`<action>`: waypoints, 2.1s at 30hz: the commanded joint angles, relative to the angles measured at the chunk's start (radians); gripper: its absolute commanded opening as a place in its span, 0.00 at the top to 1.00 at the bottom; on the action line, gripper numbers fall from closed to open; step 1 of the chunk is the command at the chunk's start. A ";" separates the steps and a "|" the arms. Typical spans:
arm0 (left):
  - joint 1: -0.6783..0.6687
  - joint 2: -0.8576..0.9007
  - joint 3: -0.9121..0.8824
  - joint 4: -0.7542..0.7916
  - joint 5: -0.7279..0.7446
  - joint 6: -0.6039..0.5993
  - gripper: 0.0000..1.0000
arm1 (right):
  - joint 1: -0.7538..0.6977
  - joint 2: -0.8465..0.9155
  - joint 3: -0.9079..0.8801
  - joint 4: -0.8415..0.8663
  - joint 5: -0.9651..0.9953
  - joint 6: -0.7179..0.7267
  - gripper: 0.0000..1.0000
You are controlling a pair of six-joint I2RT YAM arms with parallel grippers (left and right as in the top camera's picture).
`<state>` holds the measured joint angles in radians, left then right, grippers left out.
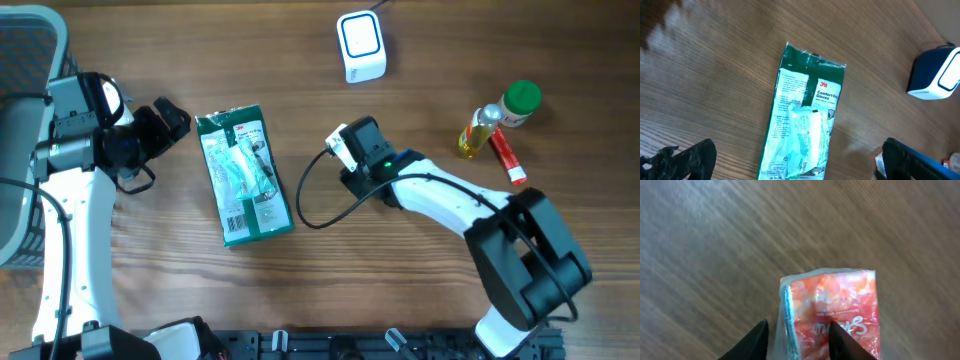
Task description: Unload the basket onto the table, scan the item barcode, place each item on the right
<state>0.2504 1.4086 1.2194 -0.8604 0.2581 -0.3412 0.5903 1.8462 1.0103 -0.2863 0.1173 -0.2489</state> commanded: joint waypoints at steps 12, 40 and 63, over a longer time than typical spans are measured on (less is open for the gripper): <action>-0.002 -0.005 0.008 0.003 -0.005 0.020 0.00 | -0.088 -0.296 0.388 -0.193 -0.281 0.298 0.96; -0.002 -0.005 0.008 0.003 -0.005 0.020 0.00 | -0.402 0.308 0.446 0.801 -0.675 0.930 0.96; -0.002 -0.005 0.008 0.003 -0.005 0.020 0.00 | -0.419 -0.224 0.002 -0.543 0.043 0.484 0.96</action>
<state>0.2504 1.4086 1.2194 -0.8604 0.2554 -0.3408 0.1749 1.6176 1.0458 -0.8860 0.0467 0.2554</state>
